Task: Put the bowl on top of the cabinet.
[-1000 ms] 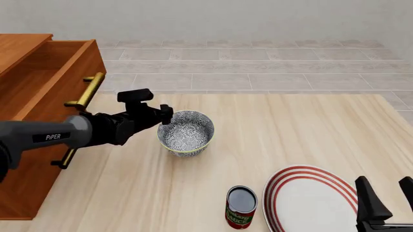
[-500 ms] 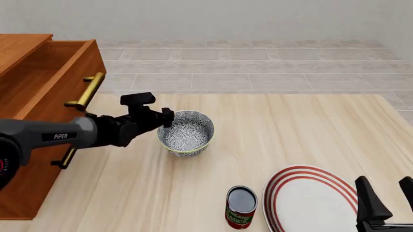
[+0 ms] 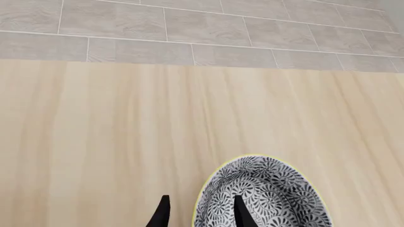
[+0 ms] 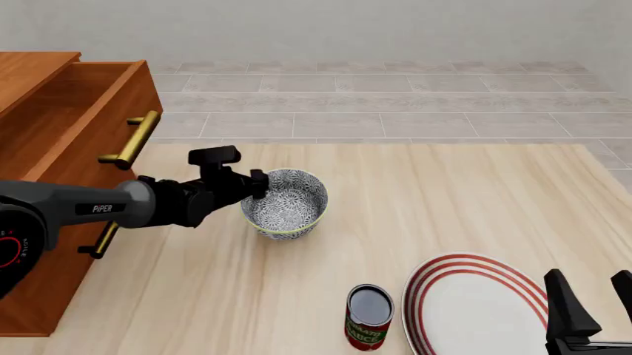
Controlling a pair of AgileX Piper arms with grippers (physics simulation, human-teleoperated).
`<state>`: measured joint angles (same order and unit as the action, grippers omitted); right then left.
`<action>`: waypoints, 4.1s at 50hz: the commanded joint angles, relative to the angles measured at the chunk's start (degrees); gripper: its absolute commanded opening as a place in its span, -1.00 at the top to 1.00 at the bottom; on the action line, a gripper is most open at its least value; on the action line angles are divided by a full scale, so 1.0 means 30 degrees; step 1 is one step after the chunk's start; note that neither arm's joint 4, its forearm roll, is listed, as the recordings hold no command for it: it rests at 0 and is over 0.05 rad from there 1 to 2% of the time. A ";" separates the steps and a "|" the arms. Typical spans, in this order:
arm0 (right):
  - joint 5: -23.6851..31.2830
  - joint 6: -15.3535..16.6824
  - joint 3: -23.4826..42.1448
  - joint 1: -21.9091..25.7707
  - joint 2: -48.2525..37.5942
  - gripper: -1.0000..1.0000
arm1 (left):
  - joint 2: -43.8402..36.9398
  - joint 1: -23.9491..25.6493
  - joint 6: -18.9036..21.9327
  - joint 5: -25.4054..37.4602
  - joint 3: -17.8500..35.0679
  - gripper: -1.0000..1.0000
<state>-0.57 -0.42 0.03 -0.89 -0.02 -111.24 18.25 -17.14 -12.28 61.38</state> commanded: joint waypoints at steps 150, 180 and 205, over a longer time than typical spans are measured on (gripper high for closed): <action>-0.0113 0.0047 -0.0002 -0.0013 0.0001 -1.00 | 0.7058 0.1514 0.0338 0.3162 -0.2019 1.00; -0.0142 -0.0033 0.0008 0.0016 0.0002 -1.00 | 1.1475 0.2635 -0.0238 0.7045 -0.1831 1.00; -0.0170 -0.0066 0.0027 0.0064 0.0002 -1.00 | 1.5433 0.1573 0.0360 1.2008 0.0700 1.00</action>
<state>-1.07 -0.62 0.09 -0.80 -0.01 -68.93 24.52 -16.96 18.68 60.55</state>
